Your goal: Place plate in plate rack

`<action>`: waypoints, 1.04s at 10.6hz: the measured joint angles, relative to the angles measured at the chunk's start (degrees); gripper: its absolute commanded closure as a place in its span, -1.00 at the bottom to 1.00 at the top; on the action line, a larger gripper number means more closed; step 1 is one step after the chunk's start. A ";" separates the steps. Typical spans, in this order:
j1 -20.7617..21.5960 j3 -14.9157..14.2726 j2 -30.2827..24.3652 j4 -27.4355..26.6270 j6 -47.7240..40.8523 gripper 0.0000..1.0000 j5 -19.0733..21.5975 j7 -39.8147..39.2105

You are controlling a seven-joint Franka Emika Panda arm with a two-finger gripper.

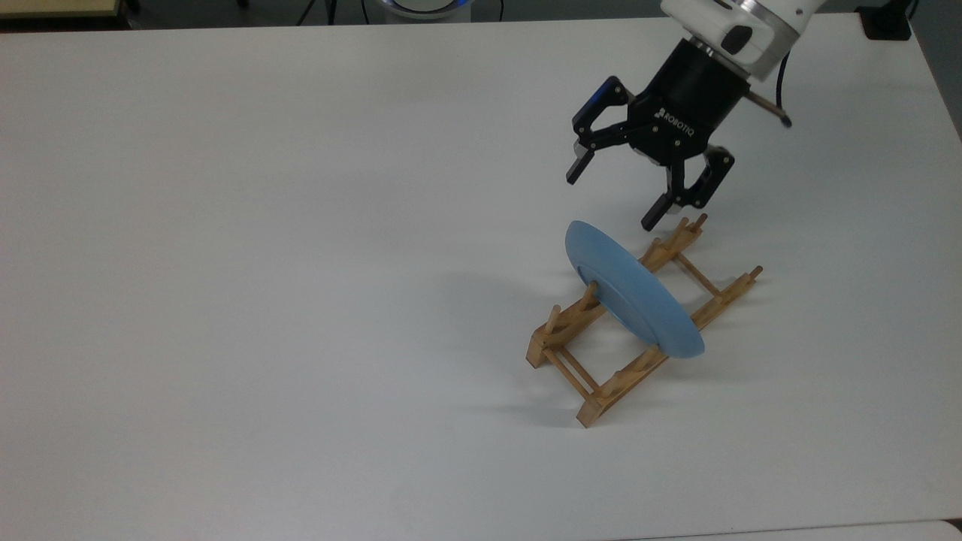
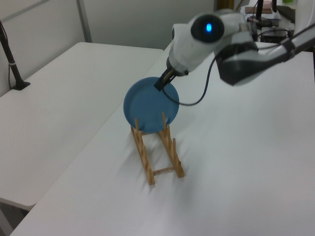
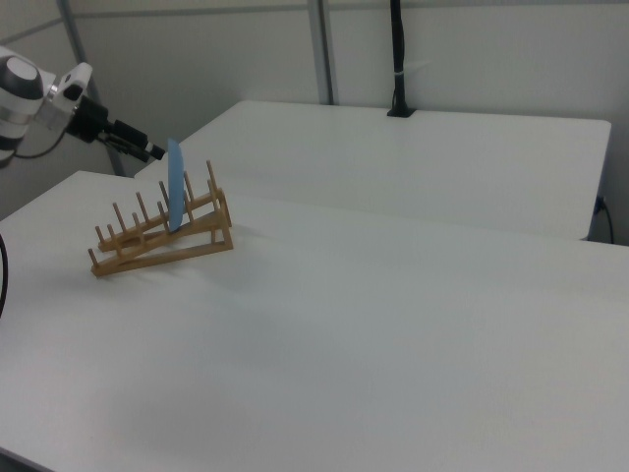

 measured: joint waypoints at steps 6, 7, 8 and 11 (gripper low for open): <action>-10.03 -3.24 -11.07 -0.87 -7.67 -1.00 30.02 -33.02; -12.97 -3.36 -12.76 -1.67 -10.82 -1.00 33.58 -39.33; -16.22 -3.46 -14.70 -2.68 -13.85 -1.00 37.24 -45.31; -25.93 -3.00 -20.72 -5.62 -22.56 -1.00 42.43 -58.36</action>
